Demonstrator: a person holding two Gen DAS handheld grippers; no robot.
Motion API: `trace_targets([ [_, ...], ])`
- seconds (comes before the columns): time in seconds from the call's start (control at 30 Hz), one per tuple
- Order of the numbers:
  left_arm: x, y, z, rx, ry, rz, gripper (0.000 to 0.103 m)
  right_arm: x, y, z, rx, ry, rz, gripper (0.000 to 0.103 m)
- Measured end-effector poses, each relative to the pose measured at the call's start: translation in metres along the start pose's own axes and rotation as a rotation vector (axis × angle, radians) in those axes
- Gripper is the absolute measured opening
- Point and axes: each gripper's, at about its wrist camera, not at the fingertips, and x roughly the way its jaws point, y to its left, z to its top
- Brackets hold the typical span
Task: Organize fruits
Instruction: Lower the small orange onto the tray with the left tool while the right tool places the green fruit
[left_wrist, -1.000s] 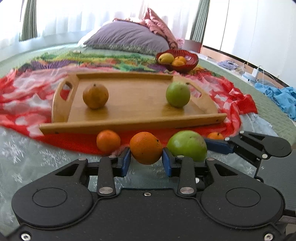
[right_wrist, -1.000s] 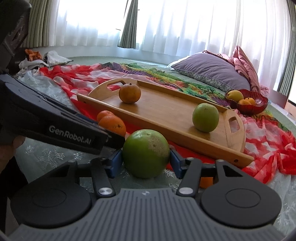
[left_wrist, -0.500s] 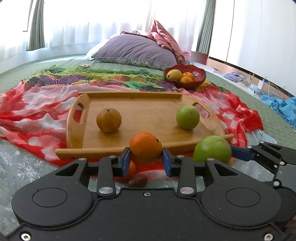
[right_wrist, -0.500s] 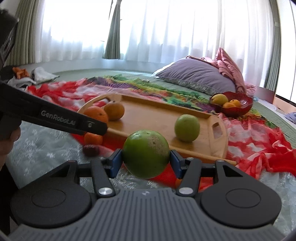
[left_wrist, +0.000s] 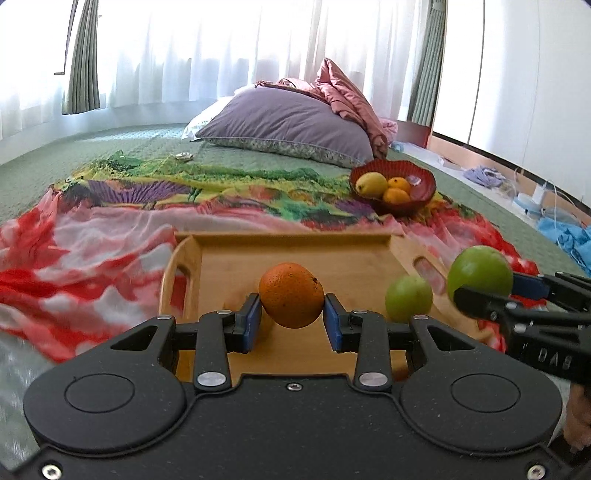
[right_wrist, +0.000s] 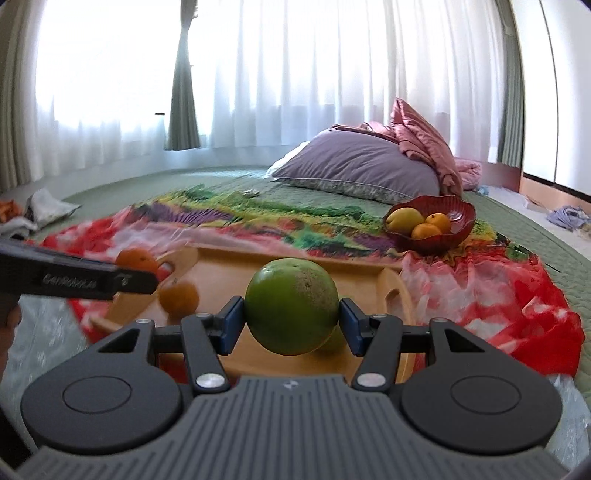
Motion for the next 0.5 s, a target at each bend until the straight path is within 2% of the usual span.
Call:
trace_targets([
  [0.27, 0.042, 0.022, 0.037, -0.059, 0.046, -0.008, 0.034, 0.047, -0.033, 0.040, 0.083, 0.065, -0.032, 0.058],
  [0.5, 0.089, 0.039, 0.052, -0.099, 0.117, 0.009, 0.034, 0.096, -0.052, 0.055, 0.131, 0.150, -0.069, 0.058],
])
